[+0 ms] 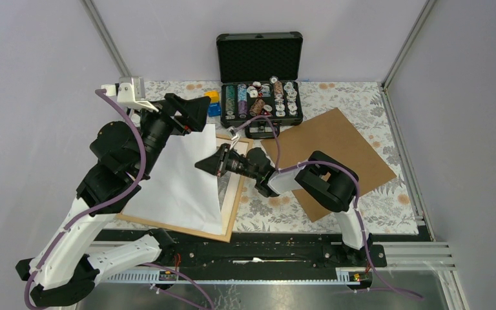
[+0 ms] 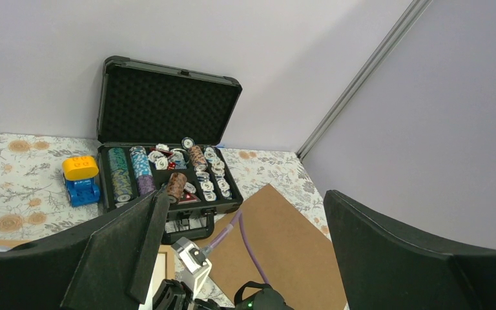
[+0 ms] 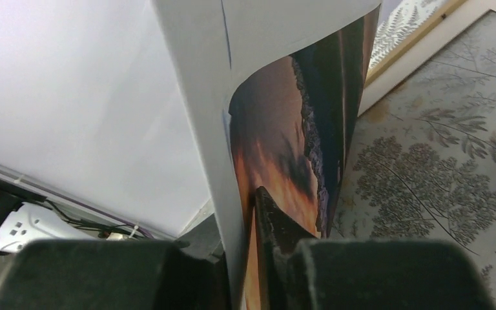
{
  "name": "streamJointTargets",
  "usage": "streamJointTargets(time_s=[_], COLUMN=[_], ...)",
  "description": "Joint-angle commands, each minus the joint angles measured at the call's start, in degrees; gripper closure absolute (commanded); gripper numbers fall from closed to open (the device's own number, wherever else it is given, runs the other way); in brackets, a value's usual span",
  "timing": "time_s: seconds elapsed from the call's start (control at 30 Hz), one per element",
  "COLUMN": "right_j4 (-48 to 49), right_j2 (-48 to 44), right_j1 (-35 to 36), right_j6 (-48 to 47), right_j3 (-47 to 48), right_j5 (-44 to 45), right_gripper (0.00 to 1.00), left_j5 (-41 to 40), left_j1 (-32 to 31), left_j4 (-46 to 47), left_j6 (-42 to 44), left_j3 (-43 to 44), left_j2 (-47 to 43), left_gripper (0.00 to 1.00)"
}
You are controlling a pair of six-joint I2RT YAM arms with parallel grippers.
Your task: Put the photo into the frame
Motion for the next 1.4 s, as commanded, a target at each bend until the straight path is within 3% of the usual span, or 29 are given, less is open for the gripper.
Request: streamJointTargets(time_s=[0.0,0.2,0.27,0.5,0.77,0.9,1.13,1.37], right_j4=[-4.06,-14.10,-19.54,-54.16,-72.99,-81.60,-80.05,-76.44], right_j2=[-2.67,-3.91,-5.06,-11.37,-14.08,-17.45,-25.16,-23.49], right_j1=[0.69,0.67,0.67,0.69,0.55,-1.15,-4.70,-10.01], right_j6=[-2.85,-3.99,-5.07,-8.05,-12.58,-16.88,-20.52,-12.96], right_j3=[0.01,1.27,2.18,9.13,15.32,14.67,6.04,3.69], right_j5=[2.77,5.32,6.28,18.39,26.16,29.03,25.20,19.25], right_gripper=[0.76,0.53,0.51,0.30,0.01,0.00,0.00,0.04], left_j5=[1.00,1.25,1.39,0.74,2.04,1.54,1.28,2.45], left_j1=[0.08,0.07,0.12,0.07,0.06,0.07,0.06,0.11], left_j4=[2.46,2.72,2.71,3.05,3.08,2.40,2.57,1.73], left_j6=[-0.82,-1.10,-1.13,-0.89,-1.23,-1.28,-1.60,-2.60], left_j3=[0.99,0.62,0.49,-0.24,0.27,-0.10,-1.68,-2.81], left_j2=[-0.05,0.08,0.08,-0.19,0.78,0.49,0.70,2.91], left_gripper=[0.01,0.01,0.01,0.01,0.01,0.01,0.01,0.01])
